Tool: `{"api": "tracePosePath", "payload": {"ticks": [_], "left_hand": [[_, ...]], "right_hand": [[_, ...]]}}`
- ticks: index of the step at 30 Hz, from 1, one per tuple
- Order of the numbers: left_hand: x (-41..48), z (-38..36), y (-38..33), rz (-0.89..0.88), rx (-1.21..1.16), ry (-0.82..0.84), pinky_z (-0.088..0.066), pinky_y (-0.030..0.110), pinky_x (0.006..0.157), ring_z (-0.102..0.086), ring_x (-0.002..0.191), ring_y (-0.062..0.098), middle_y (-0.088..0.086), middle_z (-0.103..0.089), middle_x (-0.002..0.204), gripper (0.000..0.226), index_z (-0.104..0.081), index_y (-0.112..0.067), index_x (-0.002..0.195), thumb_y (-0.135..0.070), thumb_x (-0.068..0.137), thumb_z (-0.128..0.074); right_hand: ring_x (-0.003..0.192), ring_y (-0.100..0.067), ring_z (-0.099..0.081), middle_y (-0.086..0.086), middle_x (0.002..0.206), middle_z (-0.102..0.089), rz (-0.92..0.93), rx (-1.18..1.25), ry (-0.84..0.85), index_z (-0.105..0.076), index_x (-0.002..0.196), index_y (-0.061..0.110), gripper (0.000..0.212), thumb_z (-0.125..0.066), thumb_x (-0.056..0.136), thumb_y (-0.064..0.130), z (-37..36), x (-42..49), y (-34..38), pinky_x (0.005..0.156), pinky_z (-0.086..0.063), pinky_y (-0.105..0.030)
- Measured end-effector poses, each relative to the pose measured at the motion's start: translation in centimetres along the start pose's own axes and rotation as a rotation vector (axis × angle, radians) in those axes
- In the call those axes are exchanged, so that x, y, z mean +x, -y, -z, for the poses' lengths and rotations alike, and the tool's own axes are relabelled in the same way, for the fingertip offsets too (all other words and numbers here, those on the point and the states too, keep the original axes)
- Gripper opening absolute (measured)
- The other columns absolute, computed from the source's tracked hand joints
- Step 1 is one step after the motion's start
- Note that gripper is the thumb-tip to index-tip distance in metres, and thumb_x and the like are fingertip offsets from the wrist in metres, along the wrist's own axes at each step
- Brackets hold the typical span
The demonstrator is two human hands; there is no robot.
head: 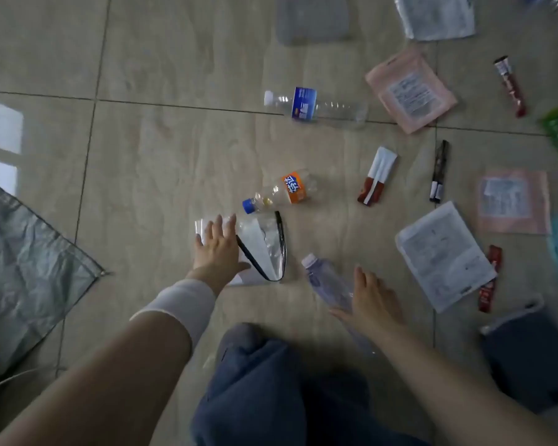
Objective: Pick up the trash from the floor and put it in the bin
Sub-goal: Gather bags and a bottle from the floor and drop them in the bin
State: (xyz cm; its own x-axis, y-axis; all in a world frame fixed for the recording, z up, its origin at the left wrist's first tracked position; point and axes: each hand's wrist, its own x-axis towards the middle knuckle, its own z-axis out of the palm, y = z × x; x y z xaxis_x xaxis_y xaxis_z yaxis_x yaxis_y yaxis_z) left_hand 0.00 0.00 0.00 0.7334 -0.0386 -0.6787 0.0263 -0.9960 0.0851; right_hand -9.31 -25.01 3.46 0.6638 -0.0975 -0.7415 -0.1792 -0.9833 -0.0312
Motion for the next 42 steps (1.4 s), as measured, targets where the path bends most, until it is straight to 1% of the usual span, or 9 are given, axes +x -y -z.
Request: {"api": "tracePosePath", "payload": {"ticks": [4, 7, 13, 21, 28, 33, 36, 38, 42], "left_hand": [[4.4, -2.4, 0.9, -0.039, -0.004, -0.046, -0.003, 0.051, 0.116, 0.002, 0.147, 0.029, 0.013, 0.006, 0.159, 0.127, 0.017, -0.015, 0.147, -0.051, 0.066, -0.074], [5.7, -4.2, 1.6, -0.122, 0.125, -0.119, -0.014, 0.046, 0.115, -0.025, 0.138, 0.029, 0.011, -0.026, 0.150, 0.120, 0.005, -0.015, 0.149, -0.048, 0.066, -0.075], [3.5, -6.2, 2.1, -0.151, -0.011, -0.052, -0.035, 0.031, 0.097, -0.050, 0.118, 0.024, 0.005, -0.060, 0.120, 0.032, -0.055, -0.018, 0.118, -0.023, 0.087, -0.057], [1.9, -6.4, -0.6, -0.190, 0.092, -0.022, -0.022, 0.045, 0.112, -0.027, 0.134, 0.030, 0.008, -0.027, 0.147, 0.110, -0.019, -0.022, 0.146, -0.046, 0.058, -0.080], [4.8, -8.1, -3.8, -0.328, 0.236, 0.036, -0.032, 0.035, 0.096, -0.049, 0.122, 0.023, 0.001, -0.055, 0.132, 0.077, -0.034, -0.022, 0.136, -0.043, 0.072, -0.070], [3.7, -6.6, -6.4, -0.449, 0.305, 0.163, -0.041, 0.028, 0.092, -0.049, 0.117, 0.018, -0.002, -0.054, 0.124, 0.049, -0.053, -0.028, 0.126, -0.045, 0.081, -0.060], [4.3, -4.5, -9.2, -0.575, 0.154, 0.105, -0.044, 0.034, 0.090, -0.050, 0.114, 0.025, 0.006, -0.057, 0.123, 0.050, -0.064, -0.014, 0.116, -0.040, 0.073, -0.072], [5.3, -2.9, -11.7, -0.622, 0.150, 0.097, -0.042, 0.037, 0.097, -0.048, 0.123, 0.026, 0.007, -0.055, 0.133, 0.056, -0.063, -0.012, 0.120, -0.038, 0.071, -0.075], [7.9, -0.8, -16.5, -0.697, 0.155, 0.084, -0.031, 0.034, 0.106, -0.033, 0.136, 0.024, 0.004, -0.036, 0.149, 0.063, -0.060, -0.019, 0.124, -0.043, 0.069, -0.076]], "right_hand": [[0.122, -0.025, -0.040, -0.010, 0.138, -0.031, -0.040, 0.072, -0.004, -0.012, 0.146, 0.005, 0.113, -0.060, 0.068, 0.070, -3.3, 3.8, -0.4, 0.095, -0.038, -0.032], [0.115, -0.023, -0.045, -0.008, 0.129, -0.039, -0.012, 0.083, 0.003, -0.035, 0.132, 0.010, 0.088, -0.066, 0.068, 0.063, -5.3, 5.3, -0.7, 0.088, -0.039, -0.030], [0.113, -0.026, -0.047, -0.012, 0.119, -0.047, -0.111, 0.282, 0.040, -0.054, 0.112, 0.004, 0.075, -0.080, 0.056, 0.046, -5.9, 5.3, -2.2, 0.089, -0.037, -0.027], [0.092, -0.028, -0.059, -0.007, 0.099, -0.055, -0.352, 0.671, -0.055, -0.044, 0.094, 0.011, 0.062, -0.084, 0.055, 0.039, -3.0, 4.7, -6.8, 0.072, -0.048, -0.032], [0.091, -0.022, -0.062, -0.008, 0.101, -0.064, -0.328, 0.821, -0.174, -0.055, 0.107, 0.005, 0.065, -0.086, 0.056, 0.031, -3.4, 6.6, -8.9, 0.073, -0.051, -0.030], [0.067, -0.008, -0.057, 0.002, 0.081, -0.060, -0.438, 0.906, -0.222, -0.058, 0.080, 0.016, 0.048, -0.085, 0.053, 0.045, -2.3, 5.5, -11.8, 0.052, -0.044, -0.016], [0.102, -0.023, -0.060, -0.009, 0.103, -0.061, -0.432, 0.769, -0.163, -0.065, 0.096, 0.009, 0.067, -0.079, 0.054, 0.059, -1.5, 5.8, -15.7, 0.083, -0.049, -0.031], [0.134, -0.028, -0.032, -0.013, 0.140, -0.037, -0.406, 0.626, -0.079, -0.057, 0.116, 0.011, 0.086, -0.073, 0.054, 0.068, -1.0, 6.4, -18.6, 0.107, -0.033, -0.036], [0.144, -0.029, 0.001, -0.005, 0.154, 0.006, -0.332, 0.500, 0.035, -0.057, 0.118, 0.014, 0.093, -0.070, 0.048, 0.075, -0.1, 8.8, -23.3, 0.116, -0.022, -0.039]]}}
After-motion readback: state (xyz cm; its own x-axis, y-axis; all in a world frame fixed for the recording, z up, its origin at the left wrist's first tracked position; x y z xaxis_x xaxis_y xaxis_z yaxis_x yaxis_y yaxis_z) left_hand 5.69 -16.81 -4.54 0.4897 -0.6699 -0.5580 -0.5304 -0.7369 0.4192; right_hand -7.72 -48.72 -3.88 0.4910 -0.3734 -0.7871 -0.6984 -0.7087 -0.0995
